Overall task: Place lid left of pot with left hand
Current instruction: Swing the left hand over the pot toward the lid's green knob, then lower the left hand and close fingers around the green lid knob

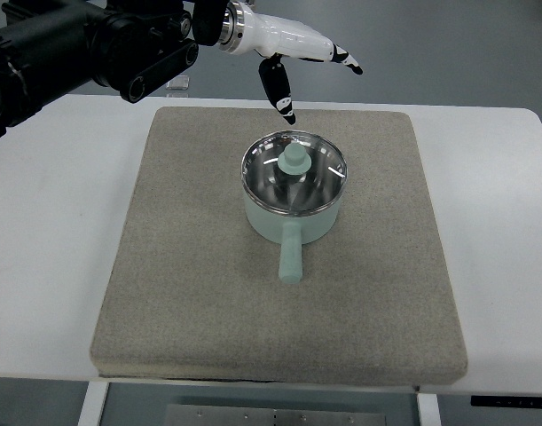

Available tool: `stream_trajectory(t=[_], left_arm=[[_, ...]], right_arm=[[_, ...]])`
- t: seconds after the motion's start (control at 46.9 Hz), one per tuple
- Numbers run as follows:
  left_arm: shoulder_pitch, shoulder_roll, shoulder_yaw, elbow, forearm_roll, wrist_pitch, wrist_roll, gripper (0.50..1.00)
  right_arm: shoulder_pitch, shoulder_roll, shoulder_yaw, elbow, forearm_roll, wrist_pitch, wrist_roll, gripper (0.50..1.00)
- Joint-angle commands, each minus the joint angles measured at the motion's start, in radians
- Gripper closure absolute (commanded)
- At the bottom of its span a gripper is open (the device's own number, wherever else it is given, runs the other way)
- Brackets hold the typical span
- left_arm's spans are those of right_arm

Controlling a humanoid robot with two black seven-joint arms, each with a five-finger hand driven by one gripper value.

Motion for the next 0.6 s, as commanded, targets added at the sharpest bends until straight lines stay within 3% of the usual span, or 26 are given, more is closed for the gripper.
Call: stream_trajectory(t=[0.0, 0.213, 0.576], left_arm=[[-0.026, 0.006, 0.0, -0.053, 0.003, -0.003, 0.0, 0.516], [-0.043, 0.012, 0.0, -0.134, 0.115, -0.003, 0.0, 0.51], [-0.033, 0.014, 0.001, -0.136, 0.181, 0.006, 0.0, 0.506]], right_arm=[[0.0, 0.0, 0.0, 0.0, 0.0, 0.0, 0.0, 0.579], [0.0, 0.0, 0.0, 0.0, 0.0, 0.0, 0.0, 0.579], [0.0, 0.0, 0.0, 0.0, 0.0, 0.0, 0.0, 0.579]])
